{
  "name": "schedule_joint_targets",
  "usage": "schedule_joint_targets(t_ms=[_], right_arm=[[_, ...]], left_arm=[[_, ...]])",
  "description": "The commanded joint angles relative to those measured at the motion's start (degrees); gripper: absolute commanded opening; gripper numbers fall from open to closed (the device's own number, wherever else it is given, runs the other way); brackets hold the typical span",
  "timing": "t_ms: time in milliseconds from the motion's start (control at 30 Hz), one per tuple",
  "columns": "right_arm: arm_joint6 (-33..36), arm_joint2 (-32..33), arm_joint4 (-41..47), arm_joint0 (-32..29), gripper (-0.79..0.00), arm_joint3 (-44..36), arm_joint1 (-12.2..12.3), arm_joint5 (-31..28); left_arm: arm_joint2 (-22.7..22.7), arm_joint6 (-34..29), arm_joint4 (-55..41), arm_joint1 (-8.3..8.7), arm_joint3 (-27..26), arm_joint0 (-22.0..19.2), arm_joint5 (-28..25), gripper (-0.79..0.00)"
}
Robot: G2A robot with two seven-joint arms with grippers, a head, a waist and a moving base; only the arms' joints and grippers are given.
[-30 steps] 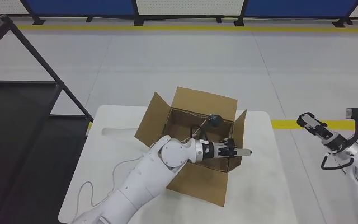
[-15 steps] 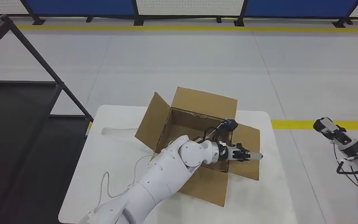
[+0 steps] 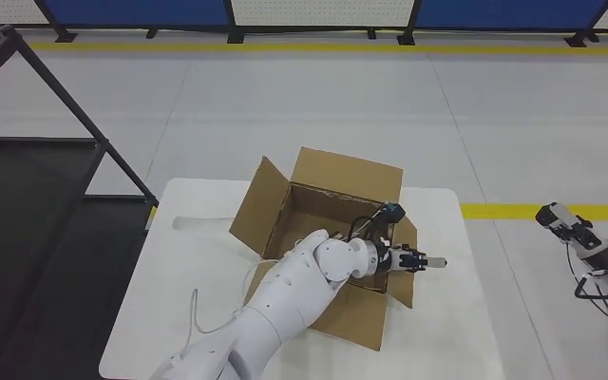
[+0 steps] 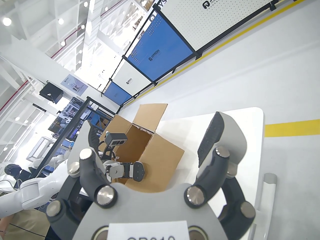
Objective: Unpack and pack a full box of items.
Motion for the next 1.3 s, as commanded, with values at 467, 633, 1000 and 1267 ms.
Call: schedule_joint_targets(t_ms=[467,633,1000,1267], right_arm=[[-0.2,-3.66,0.2,3.68,0.0,1.97,0.22,0.08],[0.27,-4.88,-0.07,4.75,0.0,2.01,0.3,0.27],[3.97,-10.6,-2.02,7.24,0.0,-1.29,-0.04,1.8],[11.39,-17.99,-2.68,9.57,0.0,-7.6,-0.82,-0.26]], left_arm=[[-3.56,-1.58,-2.34,-1.93,4.2,-1.31,-5.27,0.0],[-6.82,-4.31,-6.32,-1.23,3.36,-2.31,-10.27,0.0],[-14.29,1.18,-2.71,5.25,4.78,-4.14,-20.89,0.0],[-21.62,12.61,7.45,13.8,-1.47,-0.78,-22.41,0.0]])
